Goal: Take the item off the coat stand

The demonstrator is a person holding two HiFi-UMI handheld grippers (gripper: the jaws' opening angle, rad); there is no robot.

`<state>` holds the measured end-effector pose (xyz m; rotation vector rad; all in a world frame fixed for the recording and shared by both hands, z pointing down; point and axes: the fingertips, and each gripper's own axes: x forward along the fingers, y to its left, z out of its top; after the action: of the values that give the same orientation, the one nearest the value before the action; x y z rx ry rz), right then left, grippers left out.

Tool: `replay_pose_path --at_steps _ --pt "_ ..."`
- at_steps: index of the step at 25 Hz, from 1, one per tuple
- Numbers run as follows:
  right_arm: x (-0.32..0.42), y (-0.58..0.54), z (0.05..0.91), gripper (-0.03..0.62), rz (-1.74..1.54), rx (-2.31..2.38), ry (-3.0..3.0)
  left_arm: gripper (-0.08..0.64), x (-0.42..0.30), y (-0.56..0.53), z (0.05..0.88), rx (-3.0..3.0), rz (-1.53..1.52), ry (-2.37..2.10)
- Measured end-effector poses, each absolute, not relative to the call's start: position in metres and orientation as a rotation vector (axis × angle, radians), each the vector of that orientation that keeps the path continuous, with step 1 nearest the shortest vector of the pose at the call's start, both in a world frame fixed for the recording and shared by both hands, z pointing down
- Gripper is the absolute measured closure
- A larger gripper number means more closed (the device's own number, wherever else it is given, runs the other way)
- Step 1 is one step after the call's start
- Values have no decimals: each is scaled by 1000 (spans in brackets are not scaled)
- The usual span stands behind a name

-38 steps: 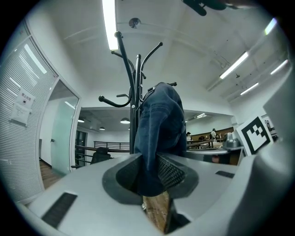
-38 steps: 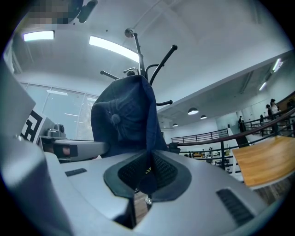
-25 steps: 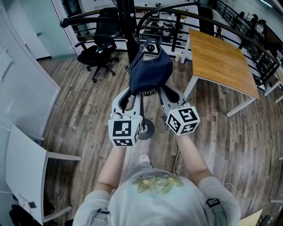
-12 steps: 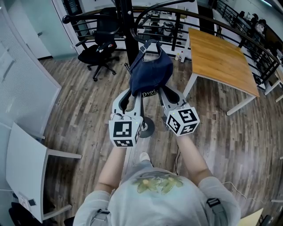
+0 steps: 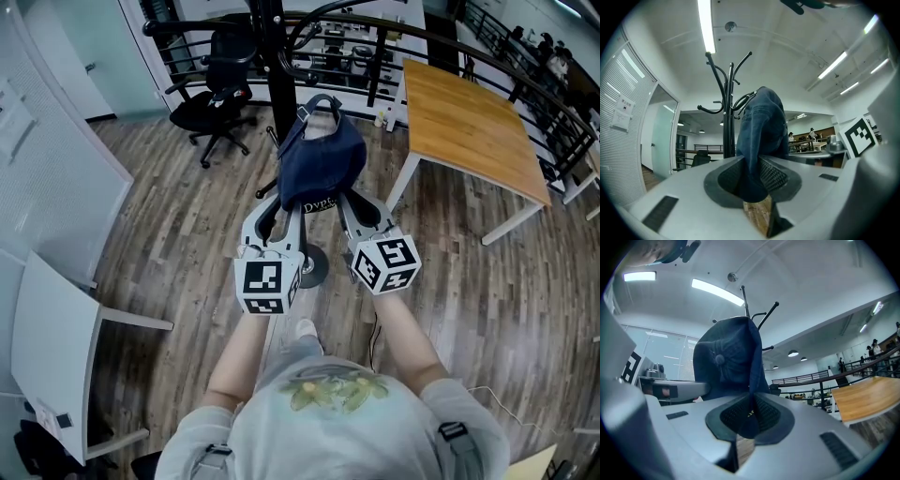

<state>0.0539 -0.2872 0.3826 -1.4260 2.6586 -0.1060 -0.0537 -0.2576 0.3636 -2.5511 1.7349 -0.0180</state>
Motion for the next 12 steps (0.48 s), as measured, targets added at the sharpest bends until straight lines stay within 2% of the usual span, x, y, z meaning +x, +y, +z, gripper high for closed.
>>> replay_pose_path --at_steps 12 --pt "59 -244 418 566 -171 -1470 2667 462 -50 -219 398 -2587 -65 1751"
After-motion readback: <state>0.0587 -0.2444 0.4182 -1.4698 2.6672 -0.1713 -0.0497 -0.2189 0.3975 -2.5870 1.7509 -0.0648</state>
